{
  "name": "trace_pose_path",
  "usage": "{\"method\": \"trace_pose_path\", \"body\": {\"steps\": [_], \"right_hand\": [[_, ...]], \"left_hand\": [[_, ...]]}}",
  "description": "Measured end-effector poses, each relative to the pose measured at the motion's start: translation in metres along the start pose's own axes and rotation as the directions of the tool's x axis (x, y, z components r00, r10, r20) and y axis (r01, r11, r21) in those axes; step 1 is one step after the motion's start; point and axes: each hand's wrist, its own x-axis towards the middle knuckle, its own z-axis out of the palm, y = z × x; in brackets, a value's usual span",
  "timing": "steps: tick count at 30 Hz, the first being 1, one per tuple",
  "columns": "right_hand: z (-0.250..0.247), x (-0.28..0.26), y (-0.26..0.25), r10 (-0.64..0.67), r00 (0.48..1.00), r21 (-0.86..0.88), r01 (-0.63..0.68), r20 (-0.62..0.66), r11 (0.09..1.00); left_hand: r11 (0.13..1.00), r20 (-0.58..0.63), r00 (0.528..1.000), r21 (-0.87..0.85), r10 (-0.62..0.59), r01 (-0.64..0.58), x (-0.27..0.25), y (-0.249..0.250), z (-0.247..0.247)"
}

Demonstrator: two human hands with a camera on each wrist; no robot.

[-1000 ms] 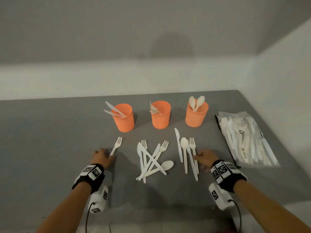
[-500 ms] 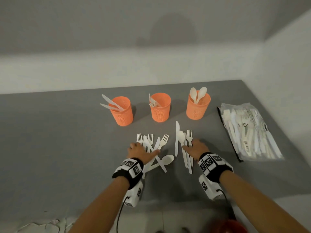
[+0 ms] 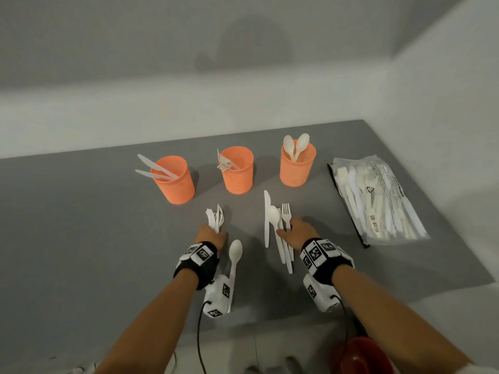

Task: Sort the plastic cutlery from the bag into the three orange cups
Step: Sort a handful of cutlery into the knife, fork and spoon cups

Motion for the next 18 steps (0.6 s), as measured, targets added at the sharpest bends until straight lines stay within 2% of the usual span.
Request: {"method": "trace_pose_path", "body": {"steps": [3, 7, 11, 14, 18], "right_hand": [[-0.002, 0.002, -0.004, -0.020, 1.000, -0.023, 0.019, -0.012, 1.000], [0.002, 0.004, -0.018, 0.023, 0.998, -0.031, -0.024, -0.054, 0.999], [0.008, 0.002, -0.034, 0.015, 0.994, -0.126, -0.028, -0.104, 0.992], [0.011, 0.001, -0.045, -0.022, 0.991, -0.230, -0.010, -0.135, 0.973], [0.014, 0.008, -0.056, -0.018, 0.992, -0.198, -0.006, -0.123, 0.980]], "left_hand": [[0.993, -0.025, 0.999, -0.108, 0.044, -0.046, 0.000, -0.005, -0.018], [0.994, -0.104, 0.989, -0.009, 0.106, -0.107, -0.008, -0.018, -0.033], [0.977, -0.013, 0.984, 0.119, 0.180, -0.178, -0.038, -0.033, -0.015], [0.968, 0.012, 0.983, 0.172, 0.183, -0.182, -0.056, -0.037, 0.003], [0.951, 0.053, 0.986, 0.260, 0.161, -0.169, -0.065, -0.033, 0.018]]}}
